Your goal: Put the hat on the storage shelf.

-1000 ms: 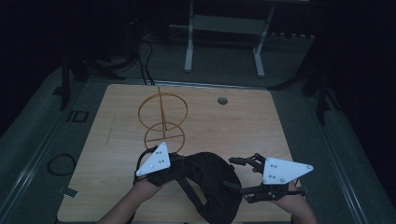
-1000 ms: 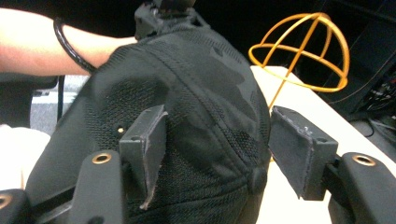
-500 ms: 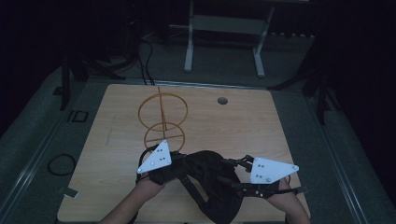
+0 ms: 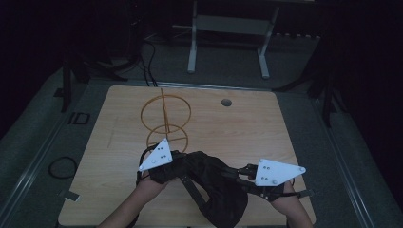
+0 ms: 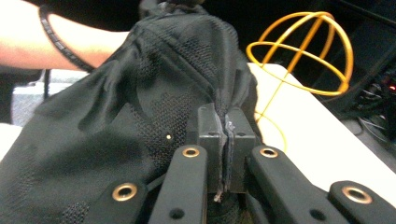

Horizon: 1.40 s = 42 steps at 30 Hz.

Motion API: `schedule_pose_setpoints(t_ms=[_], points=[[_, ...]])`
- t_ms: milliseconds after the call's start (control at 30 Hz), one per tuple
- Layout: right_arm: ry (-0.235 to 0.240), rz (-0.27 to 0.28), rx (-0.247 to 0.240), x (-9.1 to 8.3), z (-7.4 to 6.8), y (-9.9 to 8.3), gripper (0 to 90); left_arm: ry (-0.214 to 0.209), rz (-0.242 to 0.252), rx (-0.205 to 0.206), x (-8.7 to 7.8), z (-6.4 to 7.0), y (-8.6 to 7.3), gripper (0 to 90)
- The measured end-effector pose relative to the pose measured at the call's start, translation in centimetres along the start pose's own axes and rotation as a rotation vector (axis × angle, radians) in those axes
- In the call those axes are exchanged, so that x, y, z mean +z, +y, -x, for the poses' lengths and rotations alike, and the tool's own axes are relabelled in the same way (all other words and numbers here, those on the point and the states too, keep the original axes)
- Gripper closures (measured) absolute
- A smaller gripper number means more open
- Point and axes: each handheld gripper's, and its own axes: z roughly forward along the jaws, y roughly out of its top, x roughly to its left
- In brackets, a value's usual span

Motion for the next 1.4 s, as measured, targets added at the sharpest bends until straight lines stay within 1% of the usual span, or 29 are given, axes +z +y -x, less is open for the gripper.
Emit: schedule_pose_setpoints(t_ms=[33, 67, 100, 133, 167, 200, 233, 267, 300, 333, 400, 433, 533, 567, 600, 700, 733, 767, 800, 833, 933, 1000, 1167, 1200, 1267, 1300, 1333, 1367, 1400], points=[[-0.008, 0.008, 0.011, -0.1, 0.1, 0.1, 87.8, 0.0, 0.0, 0.0, 0.0, 0.0, 0.0, 88.4], [-0.012, 0.012, 0.022, -0.2, 0.3, 0.1, 87.8, 0.008, -0.008, 0.009, 0.0, 0.1, 0.0, 83.9], [-0.012, 0.012, 0.022, -0.2, 0.3, 0.1, 87.8, 0.019, -0.011, 0.012, -0.1, 0.1, 0.0, 83.9], [-0.019, 0.038, 0.036, -0.6, 0.5, 0.2, 87.9, 0.03, -0.006, 0.008, -0.3, 0.1, 0.0, 73.0], [-0.02, 0.046, 0.04, -0.8, 0.6, 0.3, 87.9, 0.03, -0.006, 0.008, -0.3, 0.1, 0.0, 65.3], [-0.02, 0.046, 0.04, -0.8, 0.6, 0.3, 87.9, 0.046, -0.013, 0.016, -0.4, 0.2, 0.0, 65.3], [-0.05, 0.07, 0.057, -1.3, 0.9, 0.5, 87.9, 0.063, -0.02, 0.023, -0.6, 0.2, -0.1, 60.4], [-0.057, 0.082, 0.065, -1.6, 1.0, 0.5, 87.9, 0.08, -0.024, 0.026, -0.8, 0.1, -0.2, 57.1], [-0.07, 0.091, 0.072, -1.9, 1.3, 0.6, 87.9, 0.08, -0.024, 0.026, -0.8, 0.1, -0.2, 55.3], [-0.088, 0.096, 0.076, -2.1, 1.5, 0.6, 87.9, 0.089, -0.025, 0.016, -1.2, 0.0, -0.5, 54.8], [-0.096, 0.1, 0.084, -2.3, 1.7, 0.6, 87.9, 0.103, -0.027, 0.014, -1.4, 0.0, -0.6, 52.0], [-0.133, 0.105, 0.102, -2.6, 2.2, 0.7, 87.8, 0.111, -0.036, 0.017, -1.7, 0.0, -0.8, 50.7], [-0.192, 0.112, 0.118, -3.1, 2.9, 0.8, 87.8, 0.13, -0.048, 0.014, -2.8, 0.0, -1.7, 48.4], [-0.209, 0.117, 0.12, -3.2, 3.2, 0.8, 87.8, 0.13, -0.048, 0.014, -2.8, 0.0, -1.7, 48.3], [-0.227, 0.124, 0.127, -3.3, 3.5, 0.8, 87.8, 0.153, -0.066, 0.014, -3.5, 0.0, -2.1, 46.7], [-0.275, 0.133, 0.141, -3.6, 4.4, 1.2, 87.8, 0.159, -0.071, 0.0, -4.1, -0.1, -2.6, 45.2], [-0.291, 0.134, 0.146, -3.6, 4.7, 1.3, 87.8, 0.171, -0.078, 0.001, -4.5, -0.1, -2.8, 44.9], [-0.291, 0.134, 0.146, -3.6, 4.7, 1.3, 87.8, 0.176, -0.086, -0.006, -4.8, -0.1, -3.1, 44.9], [-0.319, 0.133, 0.146, -3.7, 5.3, 1.7, 87.8, 0.183, -0.089, -0.012, -5.2, -0.2, -3.4, 44.7], [-0.332, 0.134, 0.149, -3.7, 5.7, 1.9, 87.8, 0.204, -0.106, -0.016, -5.8, -0.3, -4.1, 44.7], [-0.359, 0.147, 0.156, -3.7, 6.5, 2.4, 87.8, 0.22, -0.123, -0.021, -6.4, -0.4, -4.8, 44.5], [-0.373, 0.151, 0.16, -3.6, 7.1, 2.8, 87.7, 0.245, -0.145, -0.026, -7.4, -0.5, -5.7, 44.1], [-0.403, 0.156, 0.159, -3.1, 8.2, 3.8, 87.7, 0.273, -0.151, -0.041, -8.8, -0.7, -6.6, 42.1], [-0.412, 0.159, 0.157, -2.8, 8.7, 4.5, 87.7, 0.304, -0.157, -0.042, -9.5, -0.8, -7.1, 40.1], [-0.421, 0.16, 0.155, -2.4, 9.3, 5.3, 87.7, 0.327, -0.149, -0.068, -10.2, -0.9, -7.8, 34.8], [-0.421, 0.16, 0.155, -2.4, 9.3, 5.3, 87.7, 0.327, -0.149, -0.068, -10.2, -0.9, -7.8, 31.0], [-0.425, 0.163, 0.152, -1.9, 9.8, 6.1, 87.7, 0.346, -0.152, -0.078, -10.5, -1.0, -8.1, 25.7], [-0.425, 0.163, 0.152, -1.9, 9.8, 6.1, 87.7, 0.349, -0.15, -0.089, -10.9, -1.1, -8.4, 25.7], [-0.426, 0.163, 0.15, -1.3, 10.3, 6.8, 87.7, 0.367, -0.153, -0.099, -11.2, -1.1, -8.8, 16.6]])
